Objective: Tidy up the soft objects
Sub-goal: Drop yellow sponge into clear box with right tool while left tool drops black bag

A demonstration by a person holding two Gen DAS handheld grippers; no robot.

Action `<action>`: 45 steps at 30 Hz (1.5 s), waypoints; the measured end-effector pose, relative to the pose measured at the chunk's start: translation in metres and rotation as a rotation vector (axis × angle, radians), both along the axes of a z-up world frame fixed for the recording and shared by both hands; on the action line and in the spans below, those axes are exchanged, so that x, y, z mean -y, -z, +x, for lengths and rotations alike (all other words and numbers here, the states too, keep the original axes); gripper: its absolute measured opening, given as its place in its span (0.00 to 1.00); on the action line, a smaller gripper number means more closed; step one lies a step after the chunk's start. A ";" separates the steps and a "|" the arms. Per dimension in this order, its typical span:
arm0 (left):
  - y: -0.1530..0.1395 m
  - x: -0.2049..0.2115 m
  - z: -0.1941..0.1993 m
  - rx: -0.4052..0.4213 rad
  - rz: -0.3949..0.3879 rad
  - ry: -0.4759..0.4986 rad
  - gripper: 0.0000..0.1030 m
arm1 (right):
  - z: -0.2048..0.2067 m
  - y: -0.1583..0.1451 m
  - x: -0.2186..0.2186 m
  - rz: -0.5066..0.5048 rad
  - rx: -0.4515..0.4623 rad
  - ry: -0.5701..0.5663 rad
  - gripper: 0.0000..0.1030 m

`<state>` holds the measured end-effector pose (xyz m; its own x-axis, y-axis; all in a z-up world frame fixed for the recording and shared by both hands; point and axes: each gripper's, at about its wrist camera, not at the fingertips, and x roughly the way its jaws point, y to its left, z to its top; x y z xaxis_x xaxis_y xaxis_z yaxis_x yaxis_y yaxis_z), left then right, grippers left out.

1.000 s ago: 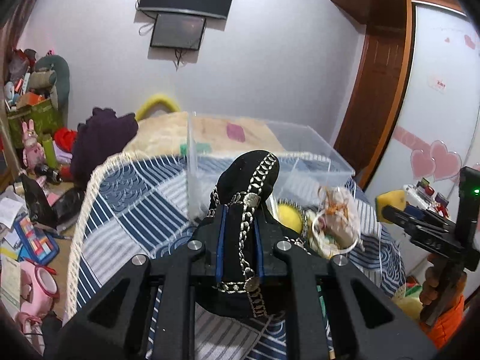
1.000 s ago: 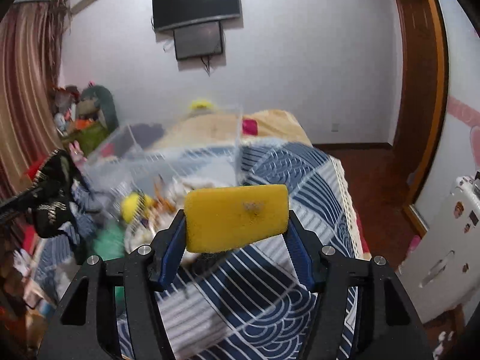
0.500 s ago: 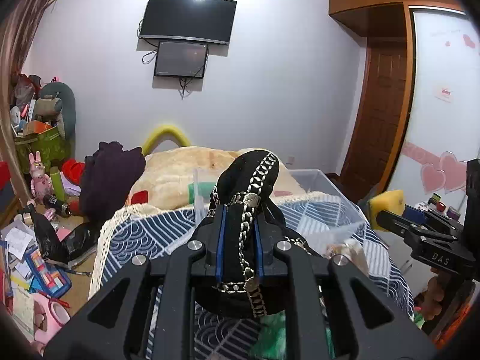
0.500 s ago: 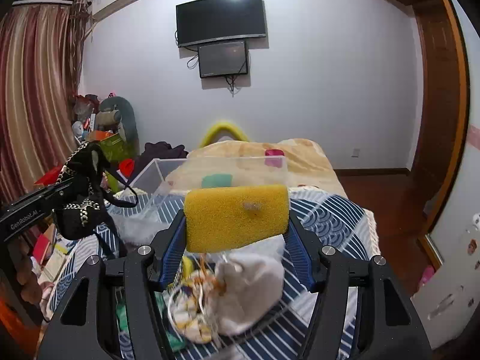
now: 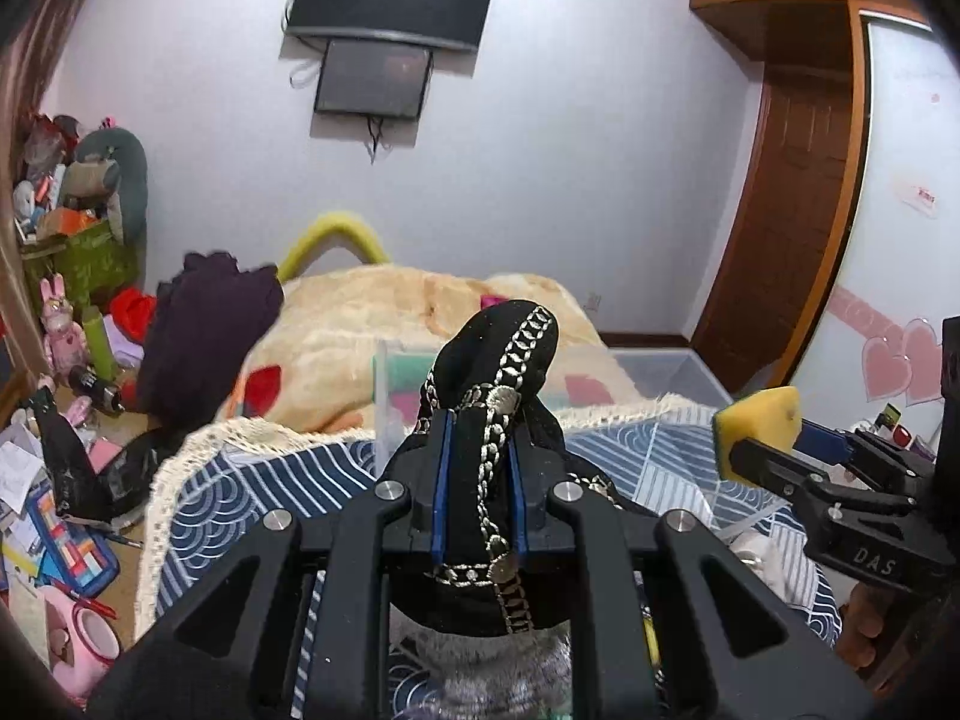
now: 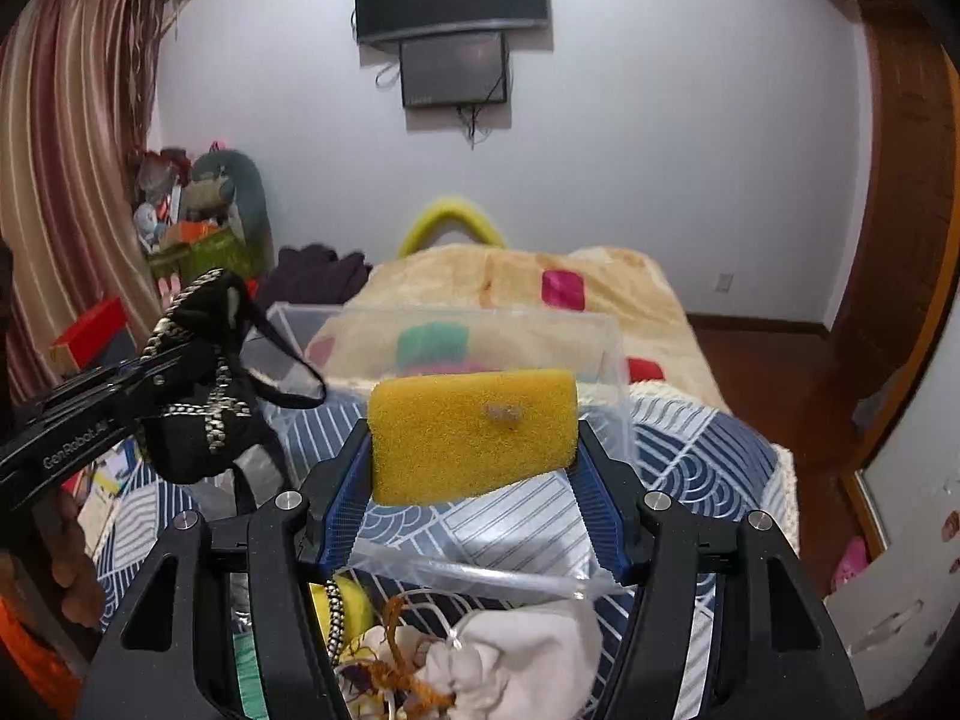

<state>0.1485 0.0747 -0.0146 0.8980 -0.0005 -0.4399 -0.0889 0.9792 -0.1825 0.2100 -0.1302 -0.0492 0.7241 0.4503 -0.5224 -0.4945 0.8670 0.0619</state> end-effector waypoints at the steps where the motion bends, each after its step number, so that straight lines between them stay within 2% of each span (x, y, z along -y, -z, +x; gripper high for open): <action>1: 0.003 0.000 0.006 -0.015 -0.003 0.002 0.15 | 0.003 0.003 -0.002 -0.011 -0.017 -0.008 0.57; 8: 0.026 0.007 0.041 -0.118 0.021 0.032 0.15 | 0.017 0.016 -0.011 -0.078 -0.087 -0.011 0.57; 14: 0.040 0.009 0.055 -0.200 0.009 0.061 0.17 | 0.012 0.020 -0.014 -0.154 -0.068 -0.004 0.60; 17: 0.040 0.013 0.052 -0.202 0.016 0.066 0.22 | 0.006 0.018 -0.010 -0.143 -0.061 -0.012 0.74; 20: 0.039 0.017 0.049 -0.203 0.015 0.078 0.22 | 0.001 0.012 -0.003 -0.130 -0.035 0.000 0.75; 22: 0.037 0.018 0.046 -0.201 0.024 0.081 0.29 | 0.001 0.007 -0.003 -0.123 -0.021 0.005 0.75; 24: 0.033 0.020 0.041 -0.190 0.039 0.082 0.49 | -0.002 0.001 0.001 -0.106 -0.001 0.008 0.76; 26: 0.026 0.021 0.034 -0.163 0.053 0.080 0.60 | -0.006 -0.005 0.006 -0.084 0.020 0.009 0.77; 30: 0.009 0.022 0.010 -0.083 0.068 0.081 0.70 | -0.018 -0.016 0.017 -0.051 0.059 0.001 0.80; 36: -0.002 0.027 -0.020 -0.034 0.119 0.070 0.89 | -0.036 -0.019 0.032 -0.016 0.085 0.016 0.80; 40: 0.005 0.024 -0.034 -0.037 0.101 0.076 0.90 | -0.040 -0.008 0.037 -0.009 0.052 0.018 0.80; 45: 0.024 0.025 -0.042 -0.080 0.099 0.074 0.91 | -0.040 0.013 0.039 -0.031 -0.004 0.022 0.80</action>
<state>0.1063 0.0501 -0.0390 0.8594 -0.0182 -0.5110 -0.0266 0.9964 -0.0802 0.1701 -0.1691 -0.0623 0.7318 0.4178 -0.5385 -0.4748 0.8793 0.0369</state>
